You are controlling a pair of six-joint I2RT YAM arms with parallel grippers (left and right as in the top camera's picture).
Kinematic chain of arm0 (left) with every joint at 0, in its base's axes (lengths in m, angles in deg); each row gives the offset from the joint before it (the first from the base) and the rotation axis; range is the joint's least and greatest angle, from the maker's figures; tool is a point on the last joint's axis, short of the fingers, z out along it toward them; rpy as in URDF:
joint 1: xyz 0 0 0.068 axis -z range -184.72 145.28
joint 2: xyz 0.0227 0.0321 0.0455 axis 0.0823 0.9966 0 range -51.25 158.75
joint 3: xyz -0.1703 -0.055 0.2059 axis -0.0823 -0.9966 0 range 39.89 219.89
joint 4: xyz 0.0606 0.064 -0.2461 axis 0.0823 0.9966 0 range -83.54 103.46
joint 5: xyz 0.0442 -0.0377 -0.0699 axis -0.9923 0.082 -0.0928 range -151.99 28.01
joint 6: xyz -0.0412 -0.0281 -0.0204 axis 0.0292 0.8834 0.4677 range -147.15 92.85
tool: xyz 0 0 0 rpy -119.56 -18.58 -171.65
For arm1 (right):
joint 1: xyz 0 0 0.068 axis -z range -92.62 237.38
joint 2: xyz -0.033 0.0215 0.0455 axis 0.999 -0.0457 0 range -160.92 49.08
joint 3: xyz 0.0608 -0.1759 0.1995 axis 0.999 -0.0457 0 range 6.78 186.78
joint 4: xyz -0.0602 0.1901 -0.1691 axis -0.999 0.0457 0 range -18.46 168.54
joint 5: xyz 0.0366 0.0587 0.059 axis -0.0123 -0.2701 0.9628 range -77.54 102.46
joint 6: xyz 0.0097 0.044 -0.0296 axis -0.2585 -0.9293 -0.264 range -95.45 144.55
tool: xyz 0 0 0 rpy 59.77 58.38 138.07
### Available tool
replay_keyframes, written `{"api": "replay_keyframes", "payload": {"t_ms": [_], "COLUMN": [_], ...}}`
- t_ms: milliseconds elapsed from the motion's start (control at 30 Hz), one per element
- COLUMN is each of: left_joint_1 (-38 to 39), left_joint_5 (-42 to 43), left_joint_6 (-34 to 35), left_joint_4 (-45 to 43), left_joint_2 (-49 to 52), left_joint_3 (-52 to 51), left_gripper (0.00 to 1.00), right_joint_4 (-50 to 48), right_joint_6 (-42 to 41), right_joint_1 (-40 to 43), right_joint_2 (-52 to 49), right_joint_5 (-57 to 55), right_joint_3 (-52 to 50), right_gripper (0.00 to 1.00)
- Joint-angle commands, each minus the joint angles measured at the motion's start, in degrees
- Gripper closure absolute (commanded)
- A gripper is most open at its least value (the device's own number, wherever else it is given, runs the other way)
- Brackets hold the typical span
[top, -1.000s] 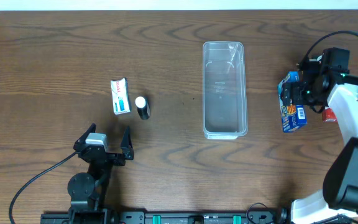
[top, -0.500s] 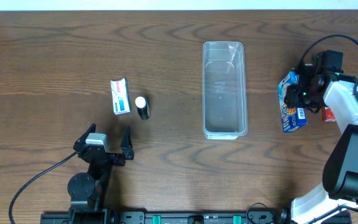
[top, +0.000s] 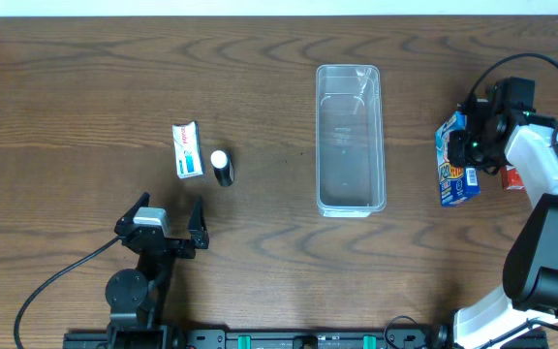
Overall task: Pack container
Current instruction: 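Carry the blue box left and lower it into the clear container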
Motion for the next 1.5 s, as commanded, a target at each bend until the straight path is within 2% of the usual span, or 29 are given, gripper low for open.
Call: {"api": "replay_keyframes", "payload": {"t_ms": [0, 200, 333, 467, 633, 933, 1167, 1467], "left_joint_1": [-0.28, -0.28, -0.28, -0.28, -0.28, -0.28, -0.28, -0.28], "left_joint_5": [0.39, 0.39, 0.39, 0.39, 0.37, 0.37, 0.39, 0.37], "left_joint_6": [0.26, 0.26, 0.26, 0.26, 0.26, 0.26, 0.26, 0.26], "left_joint_4": [2.23, 2.23, 2.23, 2.23, 2.23, 2.23, 2.23, 2.23], "left_joint_2": [0.13, 0.13, 0.13, 0.13, 0.13, 0.13, 0.13, 0.13], "left_joint_3": [-0.79, -0.79, -0.79, -0.79, -0.79, -0.79, -0.79, -0.79], "left_gripper": [0.02, 0.02, 0.02, 0.02, 0.02, 0.02, 0.02, 0.02], "right_joint_4": [1.46, 8.7, 12.22, 11.02, 7.65, 2.21, -2.25, -5.9], "right_joint_6": [-1.27, -5.2, -8.2, -13.16, -18.93, -25.68, -32.26, -32.33], "right_joint_1": [-0.33, -0.33, -0.35, -1.79, -7.8, -17.31, -19.26, -20.17], "right_joint_2": [1.27, 6.56, 11.67, 17.07, 18.97, 10.54, 0.87, -7.32], "right_joint_5": [5.44, 9.18, 18.84, 27.67, 28.13, 24.2, 25.7, 31.12], "right_joint_3": [4.35, 12.57, 18.25, 20.33, 20.2, 18.71, 18.71, 18.71], "right_gripper": [0.8, 0.86, 0.83, 0.82, 0.78, 0.77, 0.78, 0.77]}}
